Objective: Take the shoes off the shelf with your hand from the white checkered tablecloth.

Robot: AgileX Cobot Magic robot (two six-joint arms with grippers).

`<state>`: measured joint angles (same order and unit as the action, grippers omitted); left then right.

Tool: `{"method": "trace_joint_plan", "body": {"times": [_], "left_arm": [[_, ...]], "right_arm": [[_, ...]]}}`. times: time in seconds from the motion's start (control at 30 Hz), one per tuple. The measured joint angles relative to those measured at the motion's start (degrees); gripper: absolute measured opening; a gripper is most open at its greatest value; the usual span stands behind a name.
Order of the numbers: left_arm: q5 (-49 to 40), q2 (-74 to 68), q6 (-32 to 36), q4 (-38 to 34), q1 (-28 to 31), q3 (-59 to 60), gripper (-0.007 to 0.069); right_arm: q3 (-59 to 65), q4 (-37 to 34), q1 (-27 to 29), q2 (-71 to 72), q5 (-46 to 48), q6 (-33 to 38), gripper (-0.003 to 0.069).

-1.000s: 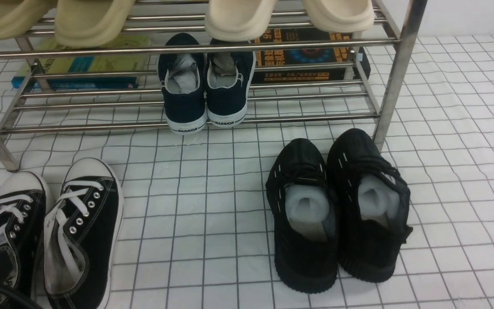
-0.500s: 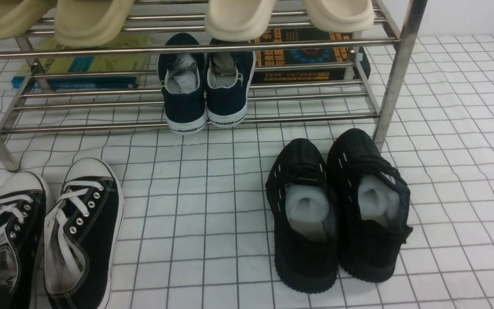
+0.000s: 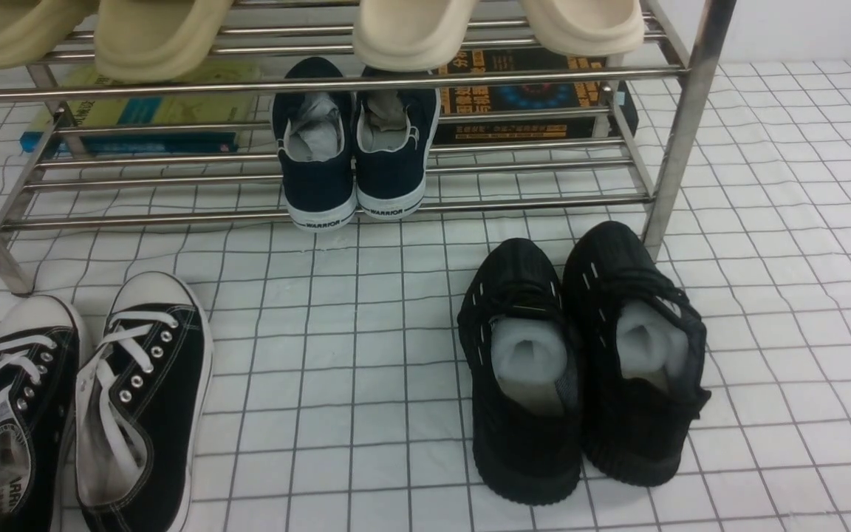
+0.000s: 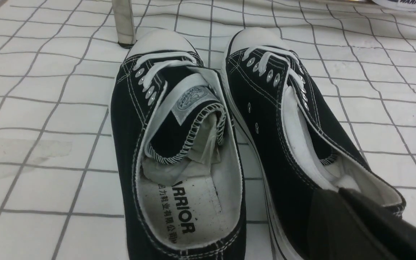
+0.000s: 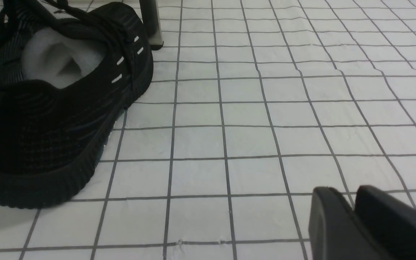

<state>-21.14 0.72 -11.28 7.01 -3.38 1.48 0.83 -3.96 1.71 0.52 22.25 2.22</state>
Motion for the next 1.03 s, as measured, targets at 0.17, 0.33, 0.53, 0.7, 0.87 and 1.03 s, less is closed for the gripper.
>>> {"method": "trace_joint_plan", "body": {"times": [0.17,0.33,0.53,0.7,0.87,1.03], "left_arm": [[0.0,0.0,0.0,0.0,0.0,0.0,0.0039],[0.0,0.0,0.0,0.2,0.0,0.0,0.0039],[-0.1,0.0,0.0,1.3,0.0,0.0,0.0041],[-0.1,0.0,0.0,1.5,0.0,0.0,0.0041],[-0.2,0.0,0.0,1.5,0.0,0.0,0.0041],[-0.2,0.0,0.0,1.5,0.0,0.0,0.0041]], "right_arm": [[0.0,0.0,0.0,0.0,0.0,0.0,0.0130],[0.0,0.0,0.0,0.0,0.0,0.0,0.0137],[0.0,0.0,0.0,0.0,0.0,0.0,0.0144],[0.0,0.0,0.0,0.0,0.0,0.0,0.0147],[0.0,0.0,0.0,0.0,0.0,0.0,0.0150],[0.0,0.0,0.0,0.0,0.0,0.0,0.0156]]}}
